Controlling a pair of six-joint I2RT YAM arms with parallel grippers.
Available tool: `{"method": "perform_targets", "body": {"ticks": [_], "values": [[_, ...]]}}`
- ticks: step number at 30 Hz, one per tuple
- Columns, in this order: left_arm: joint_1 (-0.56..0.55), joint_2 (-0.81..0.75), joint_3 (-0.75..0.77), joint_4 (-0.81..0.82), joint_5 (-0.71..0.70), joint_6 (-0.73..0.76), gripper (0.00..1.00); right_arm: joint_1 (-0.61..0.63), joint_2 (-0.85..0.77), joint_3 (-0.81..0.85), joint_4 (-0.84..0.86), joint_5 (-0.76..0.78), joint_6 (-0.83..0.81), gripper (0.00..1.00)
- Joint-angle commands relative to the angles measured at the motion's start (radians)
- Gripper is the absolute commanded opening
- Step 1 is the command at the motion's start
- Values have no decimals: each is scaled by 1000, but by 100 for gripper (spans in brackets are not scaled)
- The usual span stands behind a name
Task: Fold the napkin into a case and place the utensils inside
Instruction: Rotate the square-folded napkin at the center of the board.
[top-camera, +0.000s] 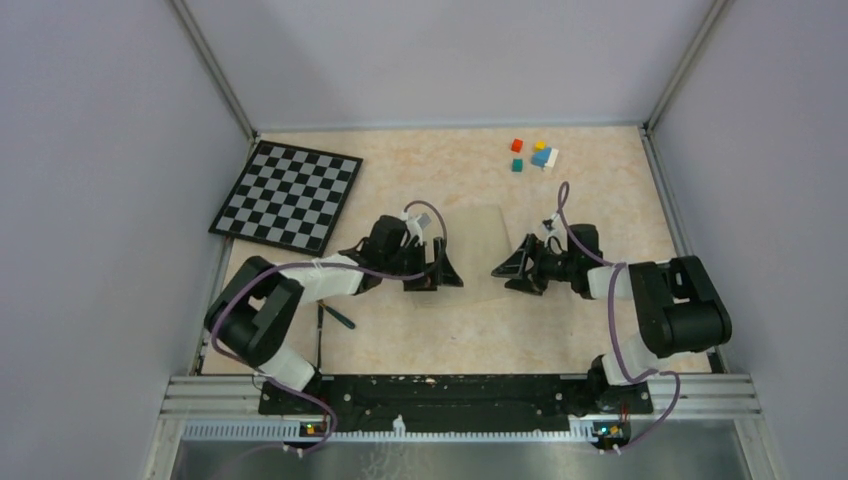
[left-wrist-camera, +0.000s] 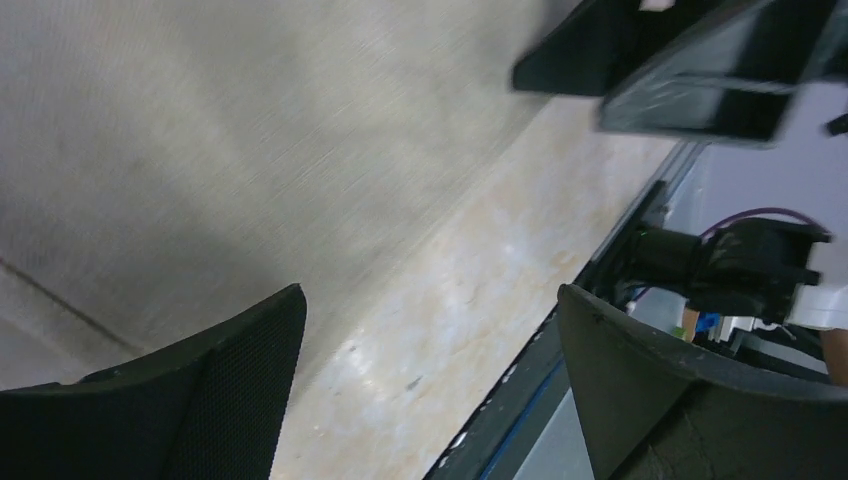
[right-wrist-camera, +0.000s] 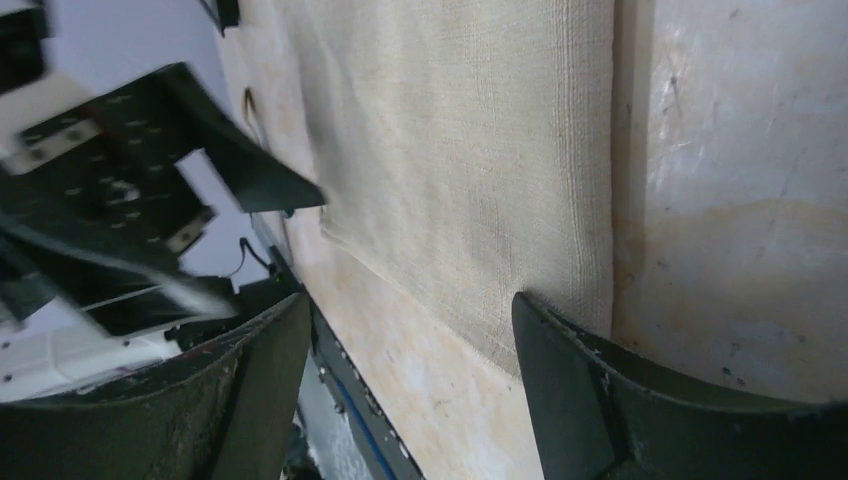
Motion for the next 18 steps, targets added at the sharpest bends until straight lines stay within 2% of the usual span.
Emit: {"method": "perform_targets", "body": {"ticks": [1,6,9,11,15,18], "values": [[-10,96,-116,133,23,-37,98,-31,34,-44,8,52,-45,74],[-27,59,-237,113,-48,-18,98,-98,-1,-27,-173,182,-161,74],[-69,13,-280,126,-47,-60,98,-96,27,28,-173,202,-175,74],[-142,-2,-272,138,-51,-105,99,-92,88,105,-184,229,-196,74],[-309,69,-141,169,-70,-185,99,-73,239,332,-251,301,-259,74],[-385,168,40,113,-49,-176,98,-56,324,540,-409,346,-321,72]]}}
